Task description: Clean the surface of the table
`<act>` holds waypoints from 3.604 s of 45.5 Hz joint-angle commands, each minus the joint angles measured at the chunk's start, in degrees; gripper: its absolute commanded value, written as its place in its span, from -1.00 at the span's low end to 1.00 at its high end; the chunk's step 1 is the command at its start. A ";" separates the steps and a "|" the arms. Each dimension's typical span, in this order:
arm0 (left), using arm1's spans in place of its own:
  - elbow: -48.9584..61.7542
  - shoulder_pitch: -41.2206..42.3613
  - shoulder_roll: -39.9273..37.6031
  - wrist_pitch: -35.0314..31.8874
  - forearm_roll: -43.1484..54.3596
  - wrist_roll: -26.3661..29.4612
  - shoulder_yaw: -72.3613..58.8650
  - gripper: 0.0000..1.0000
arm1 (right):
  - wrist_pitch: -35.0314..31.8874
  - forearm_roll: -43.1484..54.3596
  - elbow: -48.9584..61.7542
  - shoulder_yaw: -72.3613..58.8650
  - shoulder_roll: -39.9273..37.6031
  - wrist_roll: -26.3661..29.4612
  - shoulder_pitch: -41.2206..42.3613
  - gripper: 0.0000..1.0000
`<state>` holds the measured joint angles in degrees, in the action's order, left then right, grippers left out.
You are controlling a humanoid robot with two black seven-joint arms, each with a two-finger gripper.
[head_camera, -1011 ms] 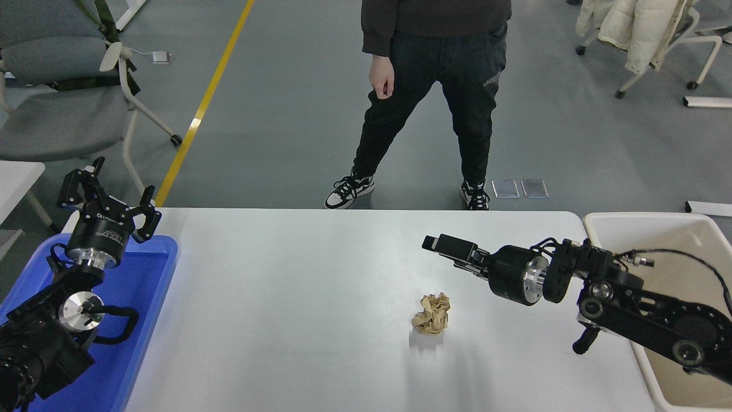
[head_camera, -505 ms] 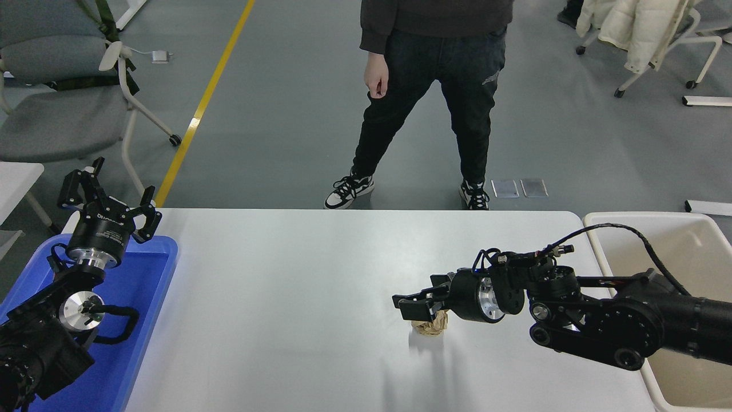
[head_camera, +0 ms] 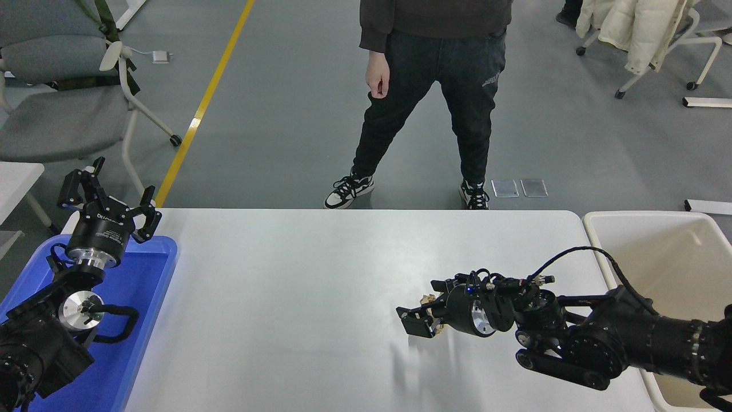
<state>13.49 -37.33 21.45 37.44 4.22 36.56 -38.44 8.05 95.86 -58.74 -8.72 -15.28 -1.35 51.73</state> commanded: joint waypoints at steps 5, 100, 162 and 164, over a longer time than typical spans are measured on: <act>0.05 0.07 0.00 0.00 0.00 0.00 0.03 1.00 | 1.61 -0.06 1.52 -0.51 0.25 -0.14 -1.72 0.99; 0.05 -0.02 0.00 0.00 0.00 0.00 0.03 1.00 | 13.39 -11.57 14.62 -1.04 6.57 -2.69 -9.10 -1.00; -0.04 -0.02 0.00 0.00 0.00 0.00 0.03 1.00 | 2.85 -48.31 -24.32 12.92 -28.49 -4.01 8.65 -1.00; -0.04 0.07 0.00 0.00 0.00 0.00 0.03 1.00 | 1.36 -50.06 -24.41 15.56 -30.07 -4.01 8.65 -1.00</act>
<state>13.52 -37.35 21.45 37.44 4.22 36.56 -38.41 14.55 52.78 -80.41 -1.95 -38.23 -5.37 59.82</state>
